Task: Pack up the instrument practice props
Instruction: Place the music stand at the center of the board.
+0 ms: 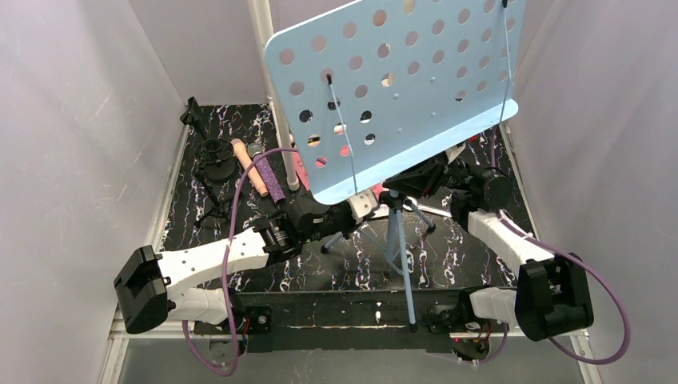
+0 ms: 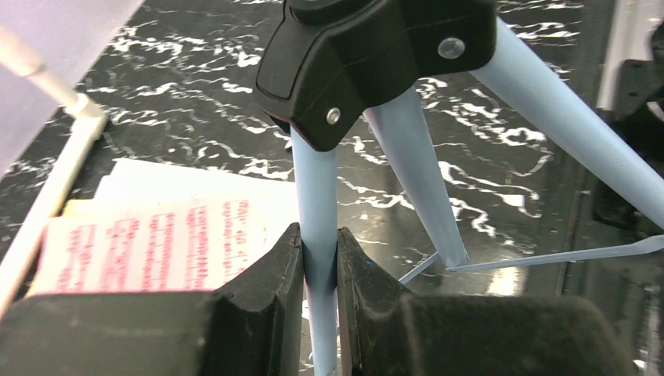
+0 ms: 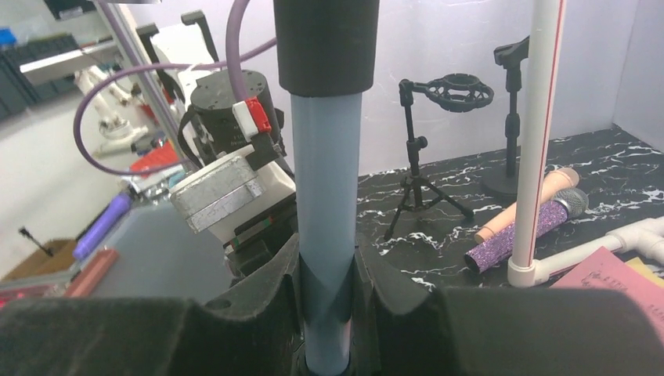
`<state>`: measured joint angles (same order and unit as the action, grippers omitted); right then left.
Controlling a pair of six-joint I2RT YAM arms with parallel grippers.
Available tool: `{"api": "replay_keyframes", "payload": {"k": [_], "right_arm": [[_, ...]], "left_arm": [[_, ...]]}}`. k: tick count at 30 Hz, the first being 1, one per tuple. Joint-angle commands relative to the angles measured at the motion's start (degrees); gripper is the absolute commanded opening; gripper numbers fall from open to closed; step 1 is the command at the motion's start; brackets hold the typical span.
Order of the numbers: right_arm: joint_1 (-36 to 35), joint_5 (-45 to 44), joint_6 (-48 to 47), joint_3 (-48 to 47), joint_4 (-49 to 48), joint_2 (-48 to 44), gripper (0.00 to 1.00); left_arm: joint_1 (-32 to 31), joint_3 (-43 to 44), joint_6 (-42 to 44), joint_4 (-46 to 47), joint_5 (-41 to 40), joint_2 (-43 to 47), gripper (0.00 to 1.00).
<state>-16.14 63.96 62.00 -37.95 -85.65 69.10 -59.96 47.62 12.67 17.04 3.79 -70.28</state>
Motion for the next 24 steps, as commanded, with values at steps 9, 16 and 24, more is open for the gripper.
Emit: {"api": "replay_keyframes", "payload": {"k": [9, 16, 24], "right_arm": [[-4.43, 8.97, -6.82, -10.06, -9.86, 8.96, 0.01], [-2.94, 10.54, -8.03, -5.22, -10.24, 11.09, 0.01], [-0.89, 11.76, -9.57, 0.22, -6.83, 11.56, 0.13]], "left_arm": [[6.83, 4.87, 8.93, 3.40, -11.60, -1.65, 0.00], [7.98, 0.73, 8.08, 3.29, -12.36, 0.64, 0.00], [8.40, -1.88, 7.50, 3.18, -14.52, -0.81, 0.00]]}}
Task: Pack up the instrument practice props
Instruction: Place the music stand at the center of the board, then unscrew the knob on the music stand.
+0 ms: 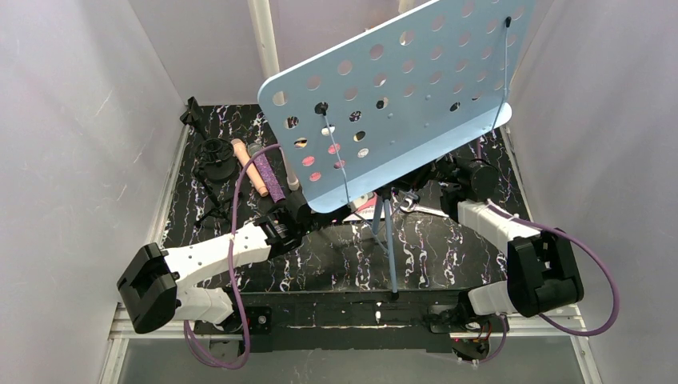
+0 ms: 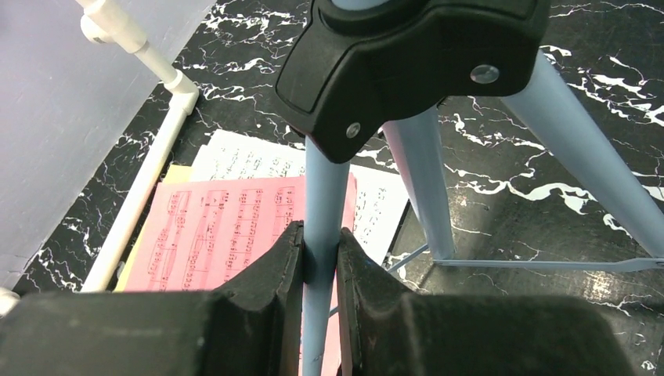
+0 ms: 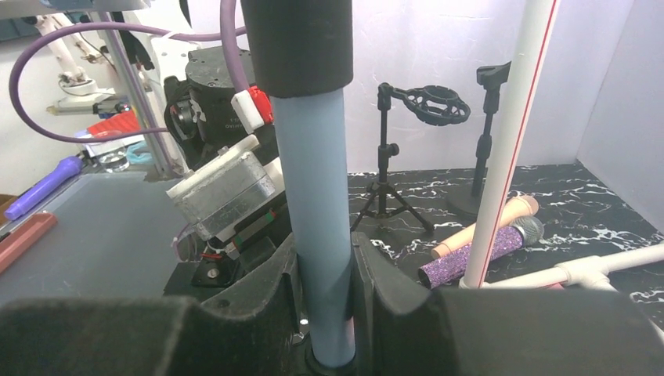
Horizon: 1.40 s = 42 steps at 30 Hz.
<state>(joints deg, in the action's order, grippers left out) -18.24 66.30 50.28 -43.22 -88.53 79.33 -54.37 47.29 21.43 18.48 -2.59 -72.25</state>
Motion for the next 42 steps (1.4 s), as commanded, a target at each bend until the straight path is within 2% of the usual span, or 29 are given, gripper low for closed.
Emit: {"api": "replay_keyframes", "payload": {"k": [1, 5, 12, 17, 19, 20, 21, 23, 24, 25, 27, 29, 36, 39, 42], "right_arm": [[1.39, 9.55, 2.22, 6.39, -3.50, 0.70, 0.17], [2.01, 9.55, 4.44, 9.03, -0.01, -2.42, 0.38], [3.92, 9.81, 0.00, 9.34, 21.37, -7.80, 0.65], [5.68, 11.30, -7.68, 6.66, 39.25, -11.72, 0.72], [6.35, 11.95, -14.21, 4.71, 53.37, -13.48, 0.74], [6.74, 11.64, -20.55, 3.08, 62.53, -14.33, 0.74], [7.19, 11.12, -28.86, 0.31, 76.15, -14.86, 0.74], [7.89, 8.05, -52.62, -7.06, 105.87, -14.89, 0.79], [8.02, 6.00, -60.19, -10.32, 115.26, -14.49, 0.80], [8.41, 5.46, -63.58, -11.94, 119.94, -14.25, 0.81], [10.26, 5.13, -61.65, -11.80, 120.80, -15.06, 0.81], [12.05, 5.57, -56.02, -9.58, 116.77, -16.74, 0.81], [15.19, 3.32, -28.85, -4.30, 100.57, -22.66, 0.80], [15.50, 2.45, -12.68, -1.22, 92.92, -25.34, 0.79], [15.48, -0.16, 7.47, 4.41, 79.40, -28.02, 0.77]], "left_arm": [[2.86, -1.97, -1.55, 1.73, -7.90, 1.26, 0.00], [2.88, -3.06, -3.04, 1.73, -5.88, 1.83, 0.00], [2.90, -4.20, -5.90, 1.73, -2.56, 2.00, 0.00], [2.94, -4.57, -8.34, 1.73, -1.15, 2.28, 0.00], [2.89, -4.70, -9.38, 1.70, -0.45, 2.20, 0.00], [2.87, -4.83, -9.92, 1.70, -0.14, 2.16, 0.00], [2.88, -4.90, -10.72, 1.73, 0.30, 2.05, 0.00], [2.91, -5.01, -11.78, 1.73, 0.91, 2.11, 0.00], [2.88, -5.15, -12.31, 1.73, 1.18, 2.10, 0.00], [2.88, -5.21, -12.93, 1.73, 1.43, 2.07, 0.00], [2.95, -5.27, -13.88, 1.72, 1.81, 2.11, 0.00], [2.89, -5.36, -14.66, 1.73, 2.24, 2.03, 0.00], [2.92, -5.89, -17.34, 1.69, 2.59, 2.99, 0.00], [2.90, -6.06, -18.90, 1.65, 4.52, 3.47, 0.00], [2.95, -5.99, -20.81, 1.65, 6.16, 3.75, 0.00]]}}
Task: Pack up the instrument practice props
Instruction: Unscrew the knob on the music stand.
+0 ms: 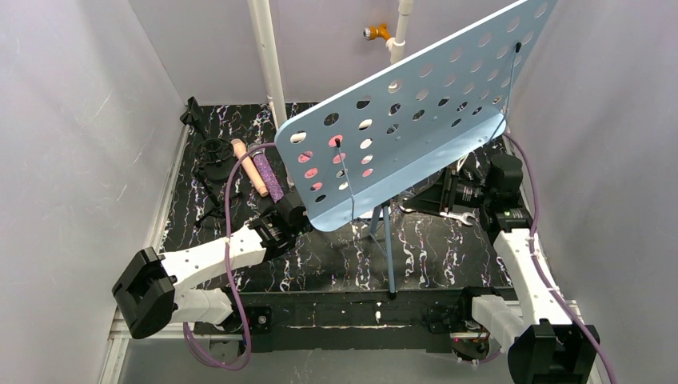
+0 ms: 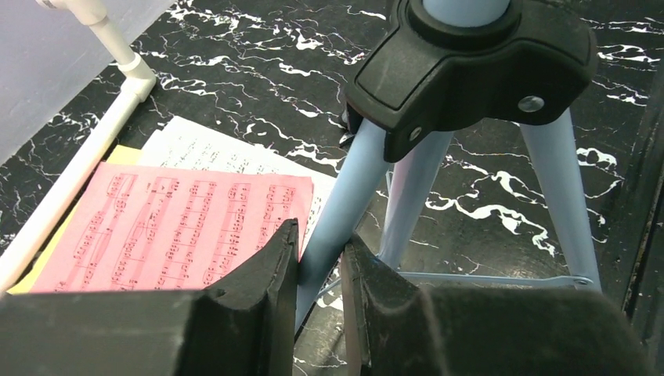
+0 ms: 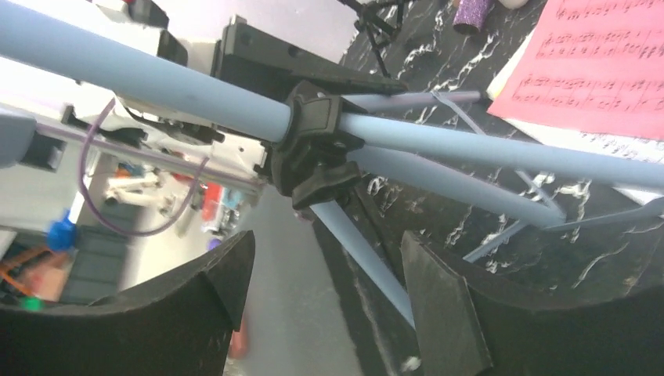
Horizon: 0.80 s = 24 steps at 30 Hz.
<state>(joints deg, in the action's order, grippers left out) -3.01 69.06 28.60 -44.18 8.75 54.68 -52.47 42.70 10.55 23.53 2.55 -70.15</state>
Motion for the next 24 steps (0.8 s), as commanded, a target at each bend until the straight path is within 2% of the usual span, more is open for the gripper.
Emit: {"api": "replay_keyframes", "payload": {"k": [1, 2, 3, 5, 10, 17, 20, 24], "right_arm": [[0.17, -3.93, 36.20, 7.45, -22.54, -4.11, 0.76], [0.11, -5.24, 42.78, 9.71, -28.23, -4.74, 0.75], [0.00, -7.08, 45.80, 10.64, -27.51, -5.12, 0.74], [-1.16, -10.64, 46.52, 10.29, -23.43, -4.84, 0.71], [-4.59, -14.73, 50.84, 9.64, -27.55, -2.92, 0.69], [-6.44, -16.69, 50.89, 10.32, -28.58, -1.86, 0.58], [-6.66, -16.85, 50.25, 11.08, -29.15, -1.97, 0.50], [-6.75, -16.23, 48.77, 12.50, -31.61, -2.61, 0.32]], "left_arm": [[0.98, -1.40, -10.17, -3.40, 1.43, 1.74, 0.00], [1.00, -1.35, -10.19, -3.42, 1.80, 1.87, 0.00], [1.05, -1.24, -11.56, -3.40, 2.17, 1.98, 0.00], [1.03, -1.08, -12.53, -3.47, 2.73, 2.11, 0.00], [1.02, -1.12, -14.02, -3.51, 3.88, 2.08, 0.00], [0.98, -1.65, -15.53, -3.43, 4.57, 2.16, 0.00], [1.03, -1.66, -15.97, -3.47, 4.66, 2.19, 0.00], [0.97, -1.70, -16.55, -3.45, 4.75, 2.21, 0.00]]}}
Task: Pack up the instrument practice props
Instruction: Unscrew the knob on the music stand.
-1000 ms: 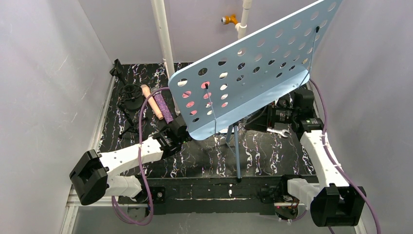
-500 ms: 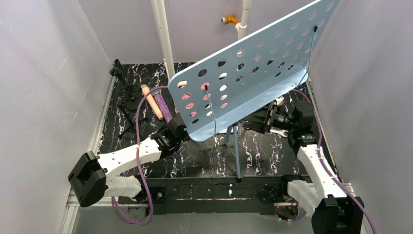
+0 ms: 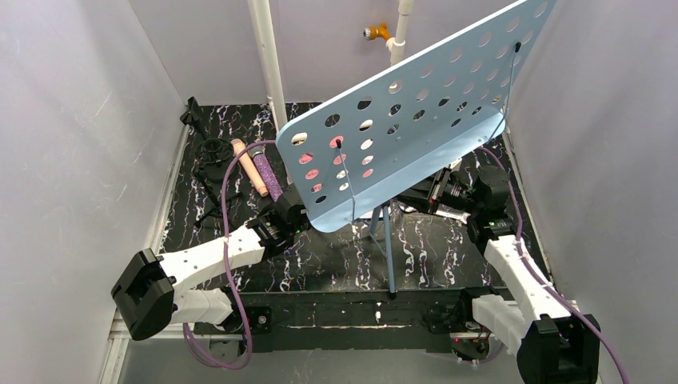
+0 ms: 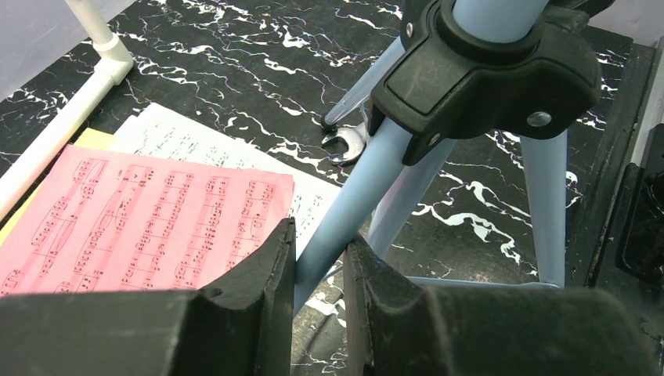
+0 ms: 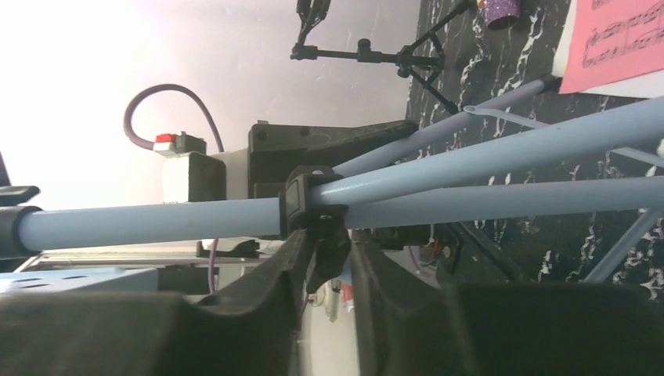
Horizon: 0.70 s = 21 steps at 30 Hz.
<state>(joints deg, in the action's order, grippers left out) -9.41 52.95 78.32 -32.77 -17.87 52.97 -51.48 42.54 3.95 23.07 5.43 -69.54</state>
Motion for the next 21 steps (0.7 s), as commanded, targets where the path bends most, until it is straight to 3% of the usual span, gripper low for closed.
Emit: {"api": "replay_keyframes", "payload": {"k": [1, 9, 14, 17, 21], "right_arm": [[-0.35, 0.07, -1.34, 1.50, -5.65, -1.13, 0.28], [-0.84, 1.18, -12.57, 2.31, -8.42, -2.16, 0.15], [-1.76, 2.81, -20.14, 0.74, -12.30, -1.71, 0.15], [-2.55, 5.67, -36.46, 0.03, -9.58, -2.92, 0.16], [-3.25, 12.79, -67.15, 1.85, -3.27, -4.22, 0.19]], "left_arm": [[0.00, -1.56, -10.05, -2.99, 1.86, 1.60, 0.00], [0.06, -1.57, -11.05, -2.95, 2.38, 1.88, 0.00], [0.00, -2.00, -11.56, -2.96, 2.39, 2.42, 0.00], [0.03, -1.96, -11.97, -2.94, 2.62, 2.48, 0.00], [0.02, -1.64, -12.51, -2.97, 3.49, 2.22, 0.00]]}}
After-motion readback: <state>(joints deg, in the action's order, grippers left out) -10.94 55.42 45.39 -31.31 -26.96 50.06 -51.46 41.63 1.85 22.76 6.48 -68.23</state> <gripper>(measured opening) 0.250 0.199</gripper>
